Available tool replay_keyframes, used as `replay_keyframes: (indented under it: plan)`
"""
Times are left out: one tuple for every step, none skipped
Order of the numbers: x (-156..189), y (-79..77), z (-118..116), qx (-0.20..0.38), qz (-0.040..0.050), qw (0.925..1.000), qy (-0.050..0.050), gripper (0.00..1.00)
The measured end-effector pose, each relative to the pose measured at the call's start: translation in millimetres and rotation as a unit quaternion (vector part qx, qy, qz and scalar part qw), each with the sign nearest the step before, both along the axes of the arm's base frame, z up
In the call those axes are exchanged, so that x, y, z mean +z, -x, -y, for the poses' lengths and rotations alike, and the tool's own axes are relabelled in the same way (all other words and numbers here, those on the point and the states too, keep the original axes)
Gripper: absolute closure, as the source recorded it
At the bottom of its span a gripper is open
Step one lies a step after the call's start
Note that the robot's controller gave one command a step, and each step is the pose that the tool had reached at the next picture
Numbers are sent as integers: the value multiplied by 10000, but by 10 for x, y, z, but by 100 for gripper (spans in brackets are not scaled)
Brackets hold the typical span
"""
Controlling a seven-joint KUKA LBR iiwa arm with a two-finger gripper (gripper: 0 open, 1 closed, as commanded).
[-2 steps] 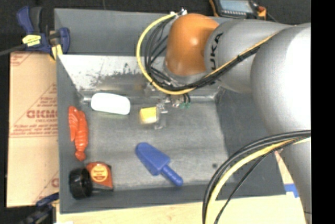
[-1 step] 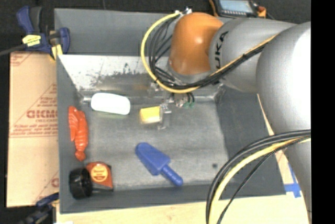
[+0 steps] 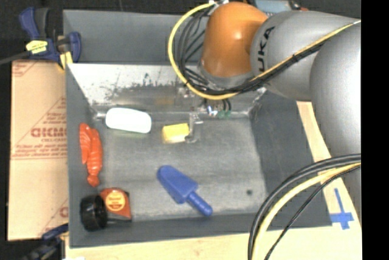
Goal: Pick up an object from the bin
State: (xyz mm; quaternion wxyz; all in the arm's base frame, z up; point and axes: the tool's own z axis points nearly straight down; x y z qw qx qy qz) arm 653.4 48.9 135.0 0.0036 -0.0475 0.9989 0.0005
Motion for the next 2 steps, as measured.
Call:
replay_keyframes:
  plan:
    - [-639, 34, -44, -306, -13, 9995, -6, 0]
    - [-630, 119, -5, -332, -9, 9994, -9, 100]
